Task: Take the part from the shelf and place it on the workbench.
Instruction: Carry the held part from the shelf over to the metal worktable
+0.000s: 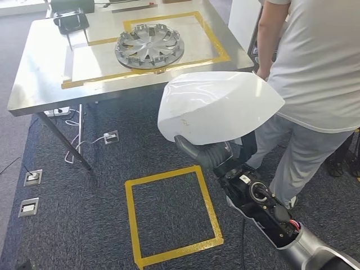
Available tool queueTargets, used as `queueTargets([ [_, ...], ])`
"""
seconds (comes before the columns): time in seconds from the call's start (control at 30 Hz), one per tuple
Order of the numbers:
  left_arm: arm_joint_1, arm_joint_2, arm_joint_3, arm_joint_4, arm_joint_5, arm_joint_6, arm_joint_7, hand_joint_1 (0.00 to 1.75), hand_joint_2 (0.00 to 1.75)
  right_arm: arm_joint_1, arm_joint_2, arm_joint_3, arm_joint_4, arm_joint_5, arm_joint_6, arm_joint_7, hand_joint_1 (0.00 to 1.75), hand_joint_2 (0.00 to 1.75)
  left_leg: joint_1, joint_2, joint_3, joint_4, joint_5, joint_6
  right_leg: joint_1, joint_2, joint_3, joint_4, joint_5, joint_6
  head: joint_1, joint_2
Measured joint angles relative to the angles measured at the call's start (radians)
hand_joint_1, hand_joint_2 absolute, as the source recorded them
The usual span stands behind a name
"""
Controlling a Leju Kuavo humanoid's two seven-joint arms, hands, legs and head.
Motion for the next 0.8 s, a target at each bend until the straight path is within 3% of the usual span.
queueTargets([
  [0.1, -0.004, 0.001, -0.002, 0.0, 0.0, 0.0, 0.001, 0.0, 1.75, -0.002, 0.0, 0.002, -0.003, 0.002, 0.0, 0.002, 1.75, 1.75, 0.008, 0.001, -0.121, 0.202, -0.064, -0.014, -0.002, -0.001, 0.014, -0.003, -0.013, -0.007, -0.007, 0.0],
  [0.13, -0.003, 0.001, -0.003, 0.0, 0.0, 0.0, 0.002, 0.0, 1.75, -0.001, 0.0, 0.002, -0.003, 0.002, 0.0, 0.002, 1.75, 1.75, 0.012, 0.001, -0.156, 0.244, -0.063, -0.017, -0.003, -0.001, 0.02, -0.003, -0.019, -0.006, -0.007, 0.0],
  [0.17, -0.002, 0.001, -0.004, 0.0, 0.0, 0.0, 0.002, 0.0, 1.75, -0.001, 0.0, 0.002, -0.003, 0.002, -0.001, 0.003, 1.75, 1.75, 0.015, 0.002, -0.172, 0.247, -0.043, -0.019, -0.003, 0.0, 0.027, -0.003, -0.026, -0.005, -0.008, 0.0],
  [0.23, -0.001, 0.001, -0.005, 0.0, 0.001, 0.0, 0.002, 0.0, 1.75, -0.001, 0.0, 0.002, -0.004, 0.002, -0.002, 0.003, 1.75, 1.75, 0.019, 0.002, -0.141, 0.134, 0.049, -0.02, -0.006, 0.001, 0.049, -0.003, -0.043, 0.002, -0.008, 0.0],
  [0.3, -0.003, 0.002, -0.005, 0.0, 0.003, 0.0, 0.002, 0.0, 1.75, -0.001, 0.0, 0.002, -0.004, 0.002, -0.002, 0.004, 1.75, 1.75, 0.017, 0.002, -0.086, 0.004, 0.107, -0.016, -0.006, 0.001, 0.061, -0.003, -0.062, 0.013, -0.013, 0.0],
  [0.33, -0.004, 0.002, -0.005, 0.0, 0.004, 0.0, 0.002, 0.0, 1.75, -0.002, 0.0, 0.002, -0.005, 0.002, -0.001, 0.004, 1.75, 1.75, 0.014, 0.002, -0.071, -0.028, 0.111, -0.011, -0.005, 0.001, 0.065, -0.006, -0.069, 0.019, -0.015, 0.0],
  [0.47, -0.004, 0.002, -0.006, 0.0, 0.006, 0.0, -0.001, 0.0, 1.75, -0.003, 0.0, 0.002, -0.009, 0.003, 0.0, 0.004, 1.75, 1.75, 0.012, 0.0, -0.04, -0.046, 0.081, 0.021, -0.005, 0.001, 0.077, 0.023, -0.076, 0.041, -0.011, 0.0],
  [0.53, -0.004, 0.002, -0.006, 0.0, 0.005, 0.0, -0.002, 0.0, 1.75, -0.003, 0.0, 0.001, -0.009, 0.003, 0.0, 0.004, 1.75, 1.75, 0.011, -0.001, -0.018, -0.05, 0.069, 0.033, -0.007, -0.002, 0.028, 0.121, -0.108, 0.045, -0.004, 0.0],
  [0.6, -0.003, 0.002, -0.006, 0.0, 0.004, 0.0, -0.002, 0.0, 1.75, -0.001, 0.0, 0.002, -0.009, 0.003, 0.0, 0.005, 1.75, 1.75, 0.008, -0.001, -0.002, -0.05, 0.054, 0.04, -0.006, -0.002, -0.06, 0.258, -0.162, 0.045, -0.001, 0.0],
  [0.63, -0.002, 0.002, -0.006, 0.0, 0.004, 0.0, -0.002, 0.0, 1.75, 0.001, 0.0, 0.002, -0.009, 0.003, 0.0, 0.005, 1.75, 1.75, 0.006, -0.002, 0.007, -0.05, 0.046, 0.042, -0.006, -0.002, -0.097, 0.299, -0.178, 0.045, 0.0, 0.0],
  [0.67, -0.001, 0.002, -0.006, 0.0, 0.003, 0.0, -0.002, 0.0, 1.75, 0.003, 0.0, 0.002, -0.009, 0.003, 0.0, 0.005, 1.75, 1.75, 0.004, -0.003, 0.019, -0.05, 0.036, 0.043, -0.005, -0.002, -0.119, 0.305, -0.176, 0.044, 0.001, 0.0],
  [0.7, 0.0, 0.001, -0.006, 0.0, 0.003, 0.0, -0.002, 0.0, 1.75, 0.004, 0.0, 0.002, -0.01, 0.003, 0.0, 0.005, 1.75, 1.75, 0.002, -0.004, 0.034, -0.05, 0.026, 0.042, -0.004, -0.002, -0.123, 0.274, -0.149, 0.04, 0.003, 0.0],
  [0.8, 0.002, -0.004, -0.006, 0.001, 0.002, 0.0, -0.002, 0.0, 1.75, 0.005, 0.0, 0.0, -0.01, 0.003, -0.001, 0.005, 1.75, 1.75, -0.002, -0.005, 0.072, -0.051, -0.006, 0.037, 0.007, -0.003, -0.099, 0.086, 0.007, 0.018, 0.006, 0.0],
])
